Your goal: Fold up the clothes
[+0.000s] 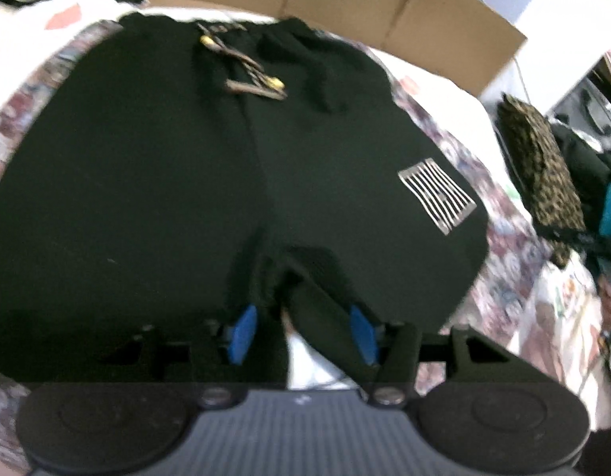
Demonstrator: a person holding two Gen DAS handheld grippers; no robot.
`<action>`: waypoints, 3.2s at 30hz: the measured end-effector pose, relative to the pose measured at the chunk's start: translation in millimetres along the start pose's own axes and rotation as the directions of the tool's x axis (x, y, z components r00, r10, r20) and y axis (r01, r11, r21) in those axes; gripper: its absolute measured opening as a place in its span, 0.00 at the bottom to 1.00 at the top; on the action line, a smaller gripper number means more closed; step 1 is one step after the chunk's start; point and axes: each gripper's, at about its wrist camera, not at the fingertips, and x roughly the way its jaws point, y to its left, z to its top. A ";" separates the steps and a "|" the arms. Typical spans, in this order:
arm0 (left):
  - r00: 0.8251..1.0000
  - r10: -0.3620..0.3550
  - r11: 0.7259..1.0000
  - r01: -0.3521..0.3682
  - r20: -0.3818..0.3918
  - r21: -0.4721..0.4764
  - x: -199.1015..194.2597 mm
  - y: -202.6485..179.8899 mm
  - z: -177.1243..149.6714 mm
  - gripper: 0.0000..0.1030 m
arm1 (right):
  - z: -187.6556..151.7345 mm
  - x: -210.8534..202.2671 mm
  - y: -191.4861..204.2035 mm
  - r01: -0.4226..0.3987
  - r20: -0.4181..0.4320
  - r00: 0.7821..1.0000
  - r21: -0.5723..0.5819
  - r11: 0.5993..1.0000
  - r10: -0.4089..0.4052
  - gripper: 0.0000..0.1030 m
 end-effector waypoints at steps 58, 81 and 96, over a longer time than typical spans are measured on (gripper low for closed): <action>0.916 -0.350 0.930 0.315 -0.195 -0.189 13.6 11.6 3.3 0.46 | 33.0 -11.9 18.8 -0.031 -0.070 0.997 -0.072 0.997 0.026 0.12; 0.975 0.114 0.968 -0.066 0.190 -0.243 -18.3 179.3 106.2 0.50 | 136.0 110.2 138.1 -0.099 0.023 0.994 -0.283 0.954 0.110 0.12; 0.938 0.245 0.942 -0.170 0.246 -0.289 -4.9 234.1 144.3 0.50 | 174.2 179.0 198.4 -0.109 0.032 0.991 -0.352 0.930 0.128 0.12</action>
